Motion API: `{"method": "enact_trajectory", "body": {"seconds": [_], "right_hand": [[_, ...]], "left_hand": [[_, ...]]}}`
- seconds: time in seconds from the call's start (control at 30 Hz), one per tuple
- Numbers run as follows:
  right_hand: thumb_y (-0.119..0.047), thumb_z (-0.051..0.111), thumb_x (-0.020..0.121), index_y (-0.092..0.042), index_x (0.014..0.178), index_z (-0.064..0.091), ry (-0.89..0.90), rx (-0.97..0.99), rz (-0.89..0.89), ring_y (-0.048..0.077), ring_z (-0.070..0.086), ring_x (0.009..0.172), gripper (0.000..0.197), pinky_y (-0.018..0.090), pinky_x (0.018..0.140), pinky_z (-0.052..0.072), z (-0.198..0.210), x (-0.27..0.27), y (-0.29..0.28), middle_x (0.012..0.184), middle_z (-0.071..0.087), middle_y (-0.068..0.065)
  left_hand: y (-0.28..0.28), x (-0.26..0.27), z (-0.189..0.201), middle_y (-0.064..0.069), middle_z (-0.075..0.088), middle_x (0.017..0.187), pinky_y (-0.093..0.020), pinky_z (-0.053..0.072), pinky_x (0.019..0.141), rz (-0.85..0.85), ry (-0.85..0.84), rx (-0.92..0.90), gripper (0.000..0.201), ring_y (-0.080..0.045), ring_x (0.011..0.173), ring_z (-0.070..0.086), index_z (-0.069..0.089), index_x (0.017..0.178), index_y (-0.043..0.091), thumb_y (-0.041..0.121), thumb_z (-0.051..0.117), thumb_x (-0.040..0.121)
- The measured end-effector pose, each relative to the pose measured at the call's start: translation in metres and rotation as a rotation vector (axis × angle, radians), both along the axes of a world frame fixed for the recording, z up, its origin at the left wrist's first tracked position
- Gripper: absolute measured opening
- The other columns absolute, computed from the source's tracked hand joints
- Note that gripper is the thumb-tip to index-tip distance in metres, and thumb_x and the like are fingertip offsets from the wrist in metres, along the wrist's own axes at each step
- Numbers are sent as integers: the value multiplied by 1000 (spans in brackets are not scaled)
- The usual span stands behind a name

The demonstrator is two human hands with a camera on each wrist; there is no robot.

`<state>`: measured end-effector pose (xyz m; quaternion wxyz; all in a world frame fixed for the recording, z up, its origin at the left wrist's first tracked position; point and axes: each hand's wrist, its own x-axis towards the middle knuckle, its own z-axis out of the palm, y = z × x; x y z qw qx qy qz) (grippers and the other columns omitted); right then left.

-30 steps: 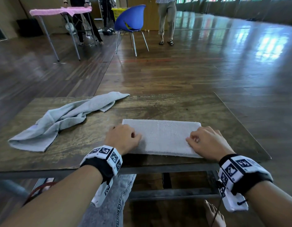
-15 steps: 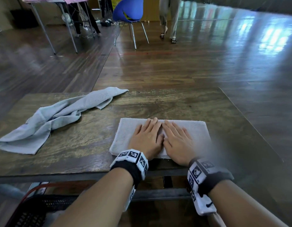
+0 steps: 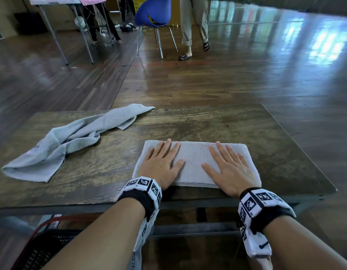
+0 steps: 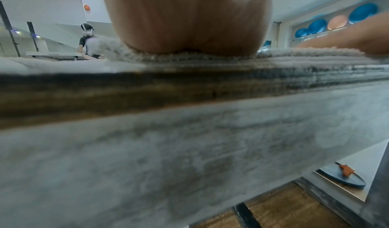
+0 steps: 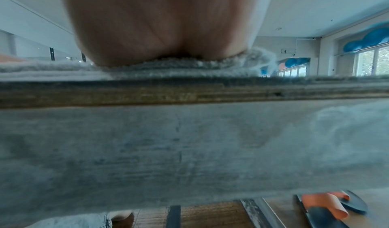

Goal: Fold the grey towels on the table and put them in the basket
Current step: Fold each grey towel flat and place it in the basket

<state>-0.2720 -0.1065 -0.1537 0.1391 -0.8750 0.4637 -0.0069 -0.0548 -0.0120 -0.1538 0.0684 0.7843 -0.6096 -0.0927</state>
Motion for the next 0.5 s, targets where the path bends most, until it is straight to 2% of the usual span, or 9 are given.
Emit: {"method": "enact_trajectory", "body": {"seconds": [0.1, 0.27, 0.5], "right_hand": [[-83, 5, 83, -41, 158, -6, 10, -15, -51, 8, -16, 153, 87, 40, 125, -5, 1, -9, -3, 166, -17, -15], [-84, 7, 85, -38, 159, -5, 15, -25, -126, 7, -16, 153, 89, 46, 126, 0, 2, -24, -5, 167, -16, -15], [-86, 3, 81, -35, 159, -8, 19, -28, -141, 2, -18, 151, 94, 46, 125, -2, 1, -30, -7, 166, -17, -16]], "left_hand": [[1, 3, 0, 12, -13, 164, -34, -7, 123, 8, -4, -5, 65, -7, 151, -14, -7, 155, 41, 65, 11, 97], [4, 7, -3, 11, -13, 164, -33, -6, 123, 21, -26, -24, 71, -7, 151, -13, -8, 155, 39, 71, 8, 94], [3, 11, -7, 10, -12, 165, -36, -2, 124, 40, -22, -16, 76, -8, 151, -12, -7, 155, 40, 76, 7, 89]]}}
